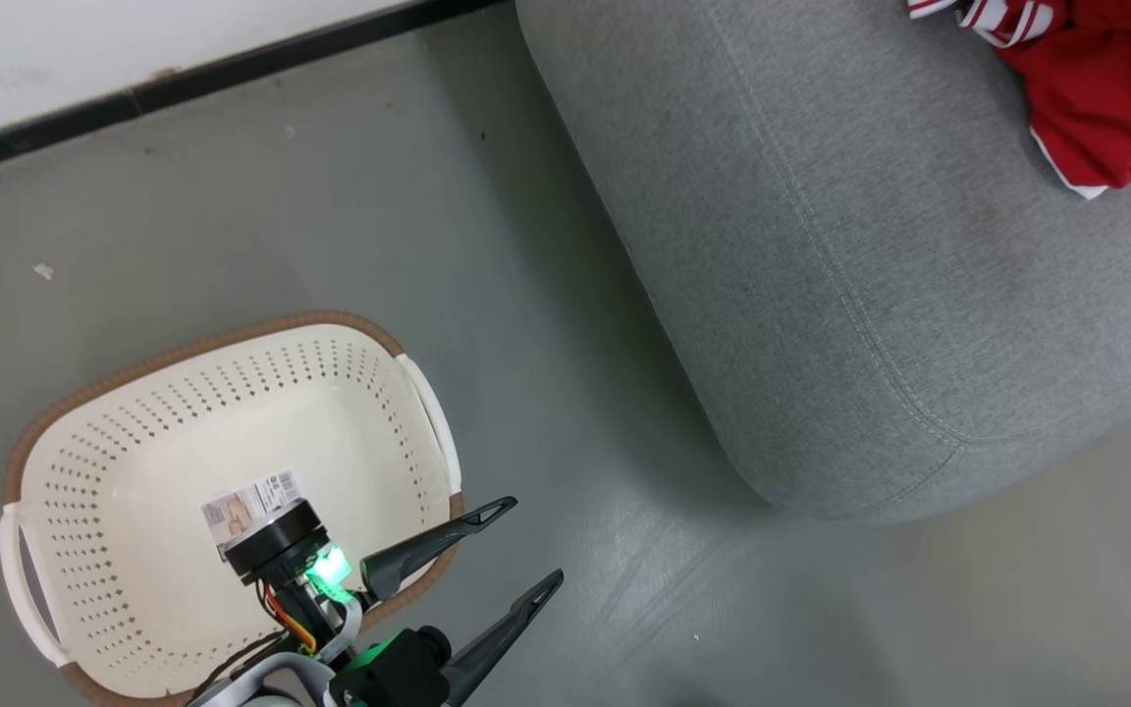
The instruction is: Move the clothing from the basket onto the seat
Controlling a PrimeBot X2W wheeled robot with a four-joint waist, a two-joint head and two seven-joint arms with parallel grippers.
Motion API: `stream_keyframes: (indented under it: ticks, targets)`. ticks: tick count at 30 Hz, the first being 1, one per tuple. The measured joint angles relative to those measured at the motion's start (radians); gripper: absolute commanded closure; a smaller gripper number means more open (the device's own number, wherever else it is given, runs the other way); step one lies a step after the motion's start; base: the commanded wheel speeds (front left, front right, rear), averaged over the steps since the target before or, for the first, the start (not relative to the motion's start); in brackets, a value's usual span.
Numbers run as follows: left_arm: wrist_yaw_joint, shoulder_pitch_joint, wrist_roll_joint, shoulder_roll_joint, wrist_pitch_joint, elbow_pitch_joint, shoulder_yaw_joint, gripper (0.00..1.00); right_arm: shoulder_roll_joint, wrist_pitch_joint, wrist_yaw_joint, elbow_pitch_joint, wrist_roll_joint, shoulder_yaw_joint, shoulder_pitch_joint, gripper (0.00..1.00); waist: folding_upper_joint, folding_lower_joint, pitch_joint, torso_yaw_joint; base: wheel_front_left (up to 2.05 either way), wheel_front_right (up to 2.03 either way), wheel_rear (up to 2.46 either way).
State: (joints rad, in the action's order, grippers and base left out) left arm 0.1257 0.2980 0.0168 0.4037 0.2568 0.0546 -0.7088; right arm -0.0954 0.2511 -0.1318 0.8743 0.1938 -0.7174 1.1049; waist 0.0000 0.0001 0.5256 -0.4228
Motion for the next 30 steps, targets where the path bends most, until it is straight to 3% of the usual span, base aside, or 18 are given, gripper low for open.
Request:
stream_keyframes:
  ticks: [3,15,30]
  targets:
    - [-0.015,-0.014,0.002,-0.020,0.000,-0.007,0.003,0.00,0.016,0.000,0.000,-0.072,0.009,0.110,-0.034,0.00,0.0000,-0.0001,-0.053,-0.002,0.00,0.00,0.00]
    - [-0.067,-0.051,0.019,-0.094,0.000,-0.011,0.017,0.00,0.037,0.001,0.000,-0.211,-0.079,0.333,-0.107,0.00,0.0000,-0.0001,-0.160,0.018,0.00,0.00,0.00]
    - [-0.132,-0.115,0.045,-0.157,0.000,-0.013,0.067,0.00,0.039,0.001,0.000,-0.378,-0.225,0.768,-0.282,0.00,0.0000,-0.0001,-0.279,0.083,0.00,0.00,0.00]
